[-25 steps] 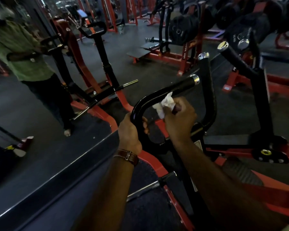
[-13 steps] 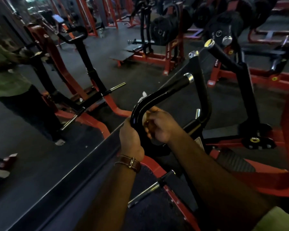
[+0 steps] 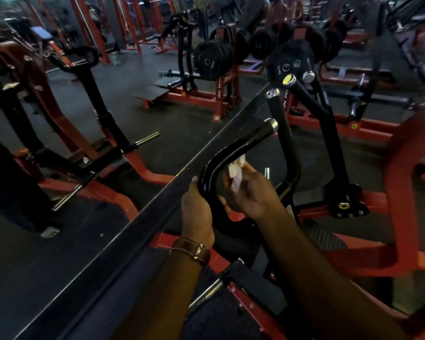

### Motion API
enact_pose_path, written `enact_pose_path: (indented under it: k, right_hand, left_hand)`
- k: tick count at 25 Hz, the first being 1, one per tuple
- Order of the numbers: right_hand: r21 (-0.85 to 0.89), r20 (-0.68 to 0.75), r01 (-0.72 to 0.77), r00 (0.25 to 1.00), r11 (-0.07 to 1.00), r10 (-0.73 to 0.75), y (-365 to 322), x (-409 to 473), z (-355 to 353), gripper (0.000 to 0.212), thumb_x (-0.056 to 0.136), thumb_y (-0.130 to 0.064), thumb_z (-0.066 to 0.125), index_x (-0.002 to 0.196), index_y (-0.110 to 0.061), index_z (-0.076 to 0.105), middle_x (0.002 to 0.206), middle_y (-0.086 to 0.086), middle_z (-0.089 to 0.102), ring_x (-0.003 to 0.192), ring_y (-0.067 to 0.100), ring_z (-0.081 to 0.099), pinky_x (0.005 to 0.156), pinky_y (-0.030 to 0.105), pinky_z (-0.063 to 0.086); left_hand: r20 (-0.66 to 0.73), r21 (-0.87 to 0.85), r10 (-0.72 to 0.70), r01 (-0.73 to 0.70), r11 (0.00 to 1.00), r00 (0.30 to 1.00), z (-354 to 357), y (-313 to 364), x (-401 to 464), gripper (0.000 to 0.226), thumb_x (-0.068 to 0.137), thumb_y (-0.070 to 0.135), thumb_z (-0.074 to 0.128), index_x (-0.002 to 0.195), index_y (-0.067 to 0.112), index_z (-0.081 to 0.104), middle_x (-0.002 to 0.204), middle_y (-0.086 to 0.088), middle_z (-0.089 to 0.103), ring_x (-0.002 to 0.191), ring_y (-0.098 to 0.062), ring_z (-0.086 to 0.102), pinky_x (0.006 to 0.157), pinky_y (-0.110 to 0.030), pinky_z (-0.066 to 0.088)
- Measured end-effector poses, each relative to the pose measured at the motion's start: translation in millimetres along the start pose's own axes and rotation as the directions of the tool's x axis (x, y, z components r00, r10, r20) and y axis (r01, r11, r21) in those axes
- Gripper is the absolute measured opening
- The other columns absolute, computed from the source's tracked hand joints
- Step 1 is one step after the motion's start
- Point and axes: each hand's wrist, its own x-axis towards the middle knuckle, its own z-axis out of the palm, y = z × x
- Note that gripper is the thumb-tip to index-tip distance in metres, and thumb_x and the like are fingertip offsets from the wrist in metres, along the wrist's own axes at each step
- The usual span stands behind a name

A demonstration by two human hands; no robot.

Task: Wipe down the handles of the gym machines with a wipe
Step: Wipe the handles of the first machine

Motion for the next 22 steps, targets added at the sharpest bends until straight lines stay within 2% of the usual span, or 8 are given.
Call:
enact_pose_path:
  k: [3,4,6,7,9,12,16,22]
  right_hand:
    - [-0.282,-0.191,0.226,0.939,0.932,-0.285,15,-30,13,0.016,0.093,-0.009,0.064,0.079,-0.008,0.07,0.07,0.018,0.064,0.049,0.023,0.057,0.047,0.028,0.043]
    - [-0.472,-0.173,0.366,0.854,0.802,-0.492,22,-37,18,0.012,0.091,-0.011,0.07,0.08,-0.007,0.072,0.071,0.015,0.066,0.054,0.02,0.059,0.051,0.028,0.045]
    - [-0.786,0.137,0.548,0.606,0.286,-0.784,27,-40,20,0.007,0.089,-0.011,0.073,0.085,-0.005,0.075,0.074,0.005,0.069,0.065,0.007,0.062,0.06,0.022,0.048]
    - [-0.836,0.28,0.547,0.502,0.049,-0.819,22,-33,17,0.007,0.089,-0.009,0.072,0.092,-0.004,0.076,0.08,0.003,0.068,0.071,0.0,0.061,0.065,0.017,0.048]
    - [-0.872,0.376,0.463,0.422,-0.161,-0.825,-7,-14,5,0.015,0.088,-0.004,0.069,0.102,-0.004,0.076,0.089,0.003,0.067,0.08,-0.003,0.059,0.074,0.011,0.046]
    - [-0.956,0.22,0.275,0.452,-0.1,-0.865,-39,3,-9,0.018,0.088,-0.002,0.064,0.098,-0.01,0.077,0.086,0.003,0.065,0.08,0.018,0.065,0.075,0.015,0.046]
    - [-0.888,0.426,0.41,0.56,-0.209,-0.711,9,-13,7,0.035,0.087,-0.011,0.05,0.114,-0.001,0.07,0.102,0.018,0.065,0.092,0.024,0.059,0.081,0.022,0.045]
    - [-0.913,0.388,0.313,0.465,-0.262,-0.796,-32,0,4,0.034,0.086,-0.004,0.058,0.116,-0.011,0.074,0.094,0.007,0.062,0.086,0.006,0.055,0.079,0.022,0.049]
  left_hand:
    - [0.08,0.013,-0.048,0.047,0.999,0.996,-1,16,5,0.039,0.099,0.036,0.051,0.077,0.014,0.075,0.074,-0.012,0.071,0.065,-0.025,0.065,0.065,-0.035,0.055]
    - [0.115,0.024,-0.058,0.056,0.998,0.992,-1,24,8,0.033,0.095,0.033,0.056,0.08,0.011,0.076,0.081,-0.013,0.073,0.071,-0.024,0.067,0.071,-0.037,0.056]
    - [0.213,0.086,-0.072,0.055,0.995,0.974,2,42,14,0.029,0.089,0.029,0.059,0.073,0.01,0.073,0.073,-0.011,0.07,0.064,-0.023,0.065,0.065,-0.032,0.054]
    - [0.251,0.097,-0.098,0.076,0.992,0.963,5,49,16,0.031,0.091,0.029,0.056,0.071,0.01,0.07,0.066,-0.01,0.065,0.055,-0.021,0.061,0.056,-0.029,0.051]
    - [0.282,0.102,-0.131,0.106,0.989,0.95,10,53,17,0.039,0.098,0.031,0.048,0.07,0.01,0.065,0.059,-0.008,0.056,0.042,-0.017,0.049,0.043,-0.024,0.041]
    - [0.246,0.121,-0.077,0.048,0.992,0.966,10,44,16,0.047,0.1,0.034,0.047,0.061,0.011,0.059,0.052,-0.007,0.049,0.038,-0.017,0.041,0.039,-0.023,0.034]
    - [0.269,0.099,-0.06,0.034,0.995,0.961,7,44,17,0.049,0.099,0.037,0.048,0.059,0.012,0.063,0.051,-0.008,0.05,0.039,-0.019,0.043,0.043,-0.024,0.035]
    - [0.314,0.083,-0.08,0.057,0.995,0.946,5,42,18,0.058,0.099,0.039,0.046,0.047,0.018,0.06,0.052,-0.008,0.049,0.04,-0.02,0.042,0.045,-0.026,0.035]
